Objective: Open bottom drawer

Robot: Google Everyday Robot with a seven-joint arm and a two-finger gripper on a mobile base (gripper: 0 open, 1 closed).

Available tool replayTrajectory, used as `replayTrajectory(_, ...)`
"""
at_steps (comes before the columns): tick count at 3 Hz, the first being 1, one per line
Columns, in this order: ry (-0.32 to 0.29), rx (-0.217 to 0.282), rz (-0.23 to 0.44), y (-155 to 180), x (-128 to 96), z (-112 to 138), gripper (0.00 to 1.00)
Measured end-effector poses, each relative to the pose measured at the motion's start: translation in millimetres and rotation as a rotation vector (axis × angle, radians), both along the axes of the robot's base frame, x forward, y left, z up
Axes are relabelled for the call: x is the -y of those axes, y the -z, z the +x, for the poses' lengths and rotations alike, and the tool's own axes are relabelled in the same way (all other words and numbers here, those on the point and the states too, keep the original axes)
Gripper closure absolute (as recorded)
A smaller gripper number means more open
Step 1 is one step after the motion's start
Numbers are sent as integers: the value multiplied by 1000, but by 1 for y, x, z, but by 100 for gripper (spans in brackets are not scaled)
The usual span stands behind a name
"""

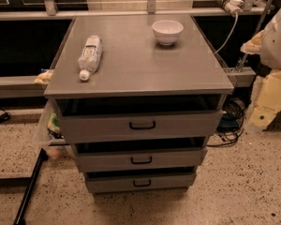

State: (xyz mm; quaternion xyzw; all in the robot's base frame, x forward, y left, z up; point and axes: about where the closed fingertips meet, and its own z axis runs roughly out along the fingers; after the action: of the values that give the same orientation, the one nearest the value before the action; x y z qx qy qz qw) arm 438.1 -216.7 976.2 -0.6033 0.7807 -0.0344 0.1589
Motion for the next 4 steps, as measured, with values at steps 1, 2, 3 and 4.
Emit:
replayTrajectory(1,0,0,0,0,0,0,0)
replayTrajectory(2,1,11,9,5,0,1,18)
replayTrajectory(3,-15,-4,35,36,-4,2,42)
replayTrajectory(4,-21,-57,83,83,-4,1,65)
